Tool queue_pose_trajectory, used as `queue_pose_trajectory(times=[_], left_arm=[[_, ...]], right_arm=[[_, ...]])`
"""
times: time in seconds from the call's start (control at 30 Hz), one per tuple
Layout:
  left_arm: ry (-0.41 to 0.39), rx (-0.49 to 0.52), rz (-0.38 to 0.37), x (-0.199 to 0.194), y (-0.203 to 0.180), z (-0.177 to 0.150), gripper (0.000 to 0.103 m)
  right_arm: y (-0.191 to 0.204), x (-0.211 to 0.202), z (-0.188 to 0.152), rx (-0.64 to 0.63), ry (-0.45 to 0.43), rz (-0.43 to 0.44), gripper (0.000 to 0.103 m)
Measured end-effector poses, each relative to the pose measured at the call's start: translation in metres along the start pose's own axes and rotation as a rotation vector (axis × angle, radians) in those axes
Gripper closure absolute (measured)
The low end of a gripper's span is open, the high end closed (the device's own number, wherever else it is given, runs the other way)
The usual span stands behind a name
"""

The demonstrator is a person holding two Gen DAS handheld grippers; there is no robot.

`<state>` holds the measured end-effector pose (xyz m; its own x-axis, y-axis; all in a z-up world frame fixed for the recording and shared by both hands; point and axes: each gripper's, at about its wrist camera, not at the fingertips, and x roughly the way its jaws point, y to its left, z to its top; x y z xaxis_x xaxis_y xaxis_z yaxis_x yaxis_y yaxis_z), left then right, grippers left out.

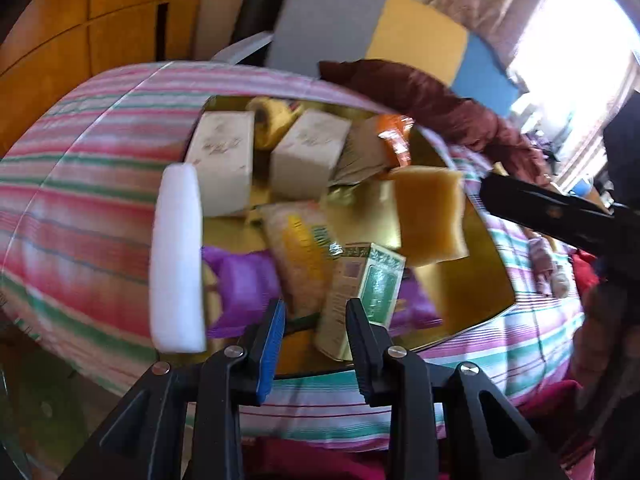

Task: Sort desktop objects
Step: 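Carry the green-white box into the tray with left while right drops the sponge there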

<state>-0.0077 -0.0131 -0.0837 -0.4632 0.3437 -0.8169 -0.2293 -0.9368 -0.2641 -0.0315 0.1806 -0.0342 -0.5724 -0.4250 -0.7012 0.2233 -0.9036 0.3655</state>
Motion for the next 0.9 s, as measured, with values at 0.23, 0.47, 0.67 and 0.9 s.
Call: queue_pose_trajectory(times=[0.23, 0.47, 0.67, 0.9], left_arm=[[-0.084, -0.028, -0.021, -0.019, 0.004, 0.006, 0.064], [-0.073, -0.068, -0.006, -0.019, 0.010, 0.008, 0.062], [-0.073, -0.064, -0.010, -0.019, 0.008, 0.007, 0.062], [-0.066, -0.056, -0.008, -0.018, 0.006, 0.005, 0.062]], right_arm=[[-0.006, -0.001, -0.007, 0.034, 0.007, 0.019, 0.027], [-0.006, -0.002, -0.009, 0.026, -0.003, -0.014, 0.027], [0.011, 0.003, 0.007, -0.027, -0.022, 0.108, 0.027], [0.000, 0.026, 0.020, 0.001, 0.004, 0.069, 0.027]])
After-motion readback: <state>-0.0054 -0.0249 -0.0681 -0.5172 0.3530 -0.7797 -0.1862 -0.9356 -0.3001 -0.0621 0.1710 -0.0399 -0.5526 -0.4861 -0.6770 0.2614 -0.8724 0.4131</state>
